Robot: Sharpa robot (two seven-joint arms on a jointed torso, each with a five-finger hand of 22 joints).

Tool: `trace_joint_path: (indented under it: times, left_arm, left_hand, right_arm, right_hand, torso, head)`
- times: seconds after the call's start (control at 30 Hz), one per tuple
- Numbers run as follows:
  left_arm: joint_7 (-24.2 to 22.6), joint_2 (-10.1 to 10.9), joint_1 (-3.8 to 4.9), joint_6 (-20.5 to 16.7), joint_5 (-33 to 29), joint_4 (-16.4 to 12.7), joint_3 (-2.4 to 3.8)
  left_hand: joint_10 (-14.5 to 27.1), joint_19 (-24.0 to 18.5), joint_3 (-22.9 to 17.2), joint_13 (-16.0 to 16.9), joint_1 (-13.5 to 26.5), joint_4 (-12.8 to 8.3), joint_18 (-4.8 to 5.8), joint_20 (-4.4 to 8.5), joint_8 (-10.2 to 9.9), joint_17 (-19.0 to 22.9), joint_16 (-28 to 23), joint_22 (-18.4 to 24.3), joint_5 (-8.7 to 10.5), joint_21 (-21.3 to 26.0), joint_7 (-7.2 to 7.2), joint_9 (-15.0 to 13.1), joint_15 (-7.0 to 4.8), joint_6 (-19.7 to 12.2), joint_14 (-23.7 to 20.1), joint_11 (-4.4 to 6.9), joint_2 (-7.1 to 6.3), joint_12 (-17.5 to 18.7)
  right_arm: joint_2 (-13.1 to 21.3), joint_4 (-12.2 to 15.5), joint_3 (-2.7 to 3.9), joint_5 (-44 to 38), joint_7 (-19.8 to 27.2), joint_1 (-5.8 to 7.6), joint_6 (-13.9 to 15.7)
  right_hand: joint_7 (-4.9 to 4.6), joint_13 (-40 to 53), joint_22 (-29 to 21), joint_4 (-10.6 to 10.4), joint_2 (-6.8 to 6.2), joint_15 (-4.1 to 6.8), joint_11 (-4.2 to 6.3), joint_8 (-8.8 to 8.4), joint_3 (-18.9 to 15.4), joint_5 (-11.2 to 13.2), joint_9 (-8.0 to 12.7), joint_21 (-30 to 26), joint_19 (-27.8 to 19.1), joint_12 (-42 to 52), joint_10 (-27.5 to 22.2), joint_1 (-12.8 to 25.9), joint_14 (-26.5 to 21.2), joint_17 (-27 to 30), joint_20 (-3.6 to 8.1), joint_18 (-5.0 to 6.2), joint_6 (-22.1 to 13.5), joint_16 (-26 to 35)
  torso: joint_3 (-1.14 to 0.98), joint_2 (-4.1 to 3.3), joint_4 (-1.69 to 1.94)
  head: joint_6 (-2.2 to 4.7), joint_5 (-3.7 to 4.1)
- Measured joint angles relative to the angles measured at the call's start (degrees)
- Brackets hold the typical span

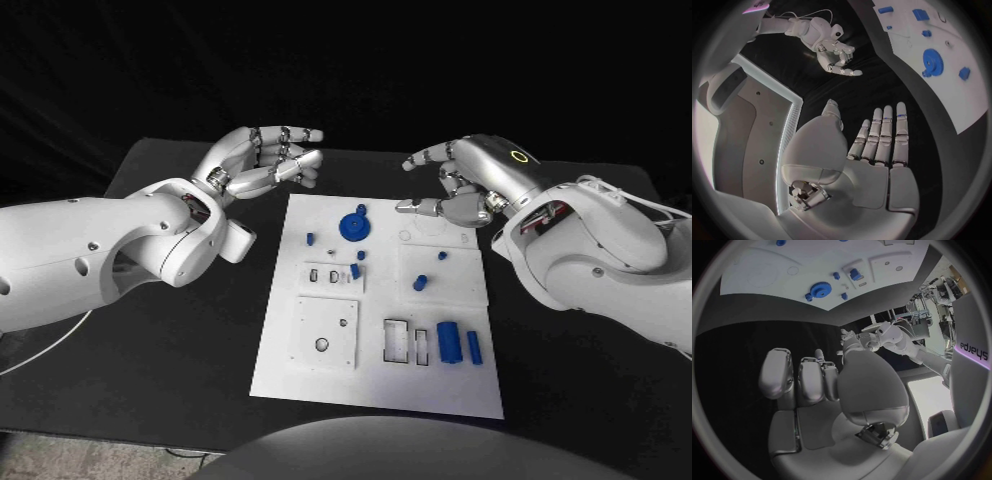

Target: Assemble the parts on the task board

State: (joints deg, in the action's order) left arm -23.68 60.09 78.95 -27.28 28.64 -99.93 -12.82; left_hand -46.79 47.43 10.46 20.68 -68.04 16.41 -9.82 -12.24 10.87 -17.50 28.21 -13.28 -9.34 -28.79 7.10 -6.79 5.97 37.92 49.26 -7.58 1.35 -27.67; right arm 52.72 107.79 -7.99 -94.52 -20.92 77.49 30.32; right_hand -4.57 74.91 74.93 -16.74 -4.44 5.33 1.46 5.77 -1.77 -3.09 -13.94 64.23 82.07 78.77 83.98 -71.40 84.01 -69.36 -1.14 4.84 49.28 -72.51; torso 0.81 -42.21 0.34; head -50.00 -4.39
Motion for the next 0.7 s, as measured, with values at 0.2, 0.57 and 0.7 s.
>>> trace_joint_path:
  times: [0.2,0.57,0.7]
  left_arm:
    - [10.72,0.29,2.45,-4.19,13.34,-2.87,-0.01]
    - [36.78,-1.99,5.49,4.11,37.3,-3.95,-0.06]
    - [40.9,-3.05,5.75,7.34,41.96,-3.95,-0.14]
  left_hand:
    - [-14.11,15.53,3.47,22.21,1.64,-0.01,0.01,5.11,6.74,-16.03,22.46,-7.1,-0.93,-12.52,0.49,-3.28,-5.04,12.7,14.2,4.08,1.97,-27.93]
    - [-37.26,33.62,7.74,54.27,12.87,0.17,5.58,9.94,17.25,-57.41,61.22,-58.9,4.86,-51.67,-4.94,-15.16,-9.94,22.85,34.81,9.07,3.97,-62.08]
    - [-37.21,35.07,8.65,54.27,14.67,0.29,6.3,10.79,19.24,-57.45,61.65,-61.56,2.77,-54.81,-5.79,-19.45,-10.79,23.71,34.73,9.83,5.5,-62.19]
  right_arm:
    - [0.57,-1.1,-0.72,0.99,0.0,-0.2,0.04]
    - [1.5,-2.02,-1.49,1.68,-0.13,-1.22,-0.06]
    - [1.96,-1.86,-1.66,1.7,-0.19,-1.33,-0.06]
  right_hand:
    - [-0.16,0.03,-0.01,0.14,2.21,0.0,0.0,0.2,0.15,-1.67,0.37,0.22,0.21,0.44,0.0,-0.37,0.0,-0.06,-0.21,0.0,0.65,-0.22]
    - [-0.13,0.21,-0.01,0.47,4.35,0.0,0.0,0.2,-0.18,-6.6,0.94,0.92,0.41,1.03,0.0,-0.07,0.0,-0.28,-0.41,-0.01,1.91,-0.77]
    - [-0.13,0.21,-0.01,0.47,4.54,0.0,0.0,0.2,-0.18,-7.56,1.05,0.95,0.41,1.11,-0.01,-0.17,0.0,-0.34,-0.41,0.0,1.91,-0.77]
  torso:
    - [-0.6,1.42,-0.22]
    - [-1.68,4.03,-0.47]
    - [-1.97,4.54,-0.62]
  head:
    - [0.0,-0.32]
    - [0.0,0.01]
    - [0.0,0.18]
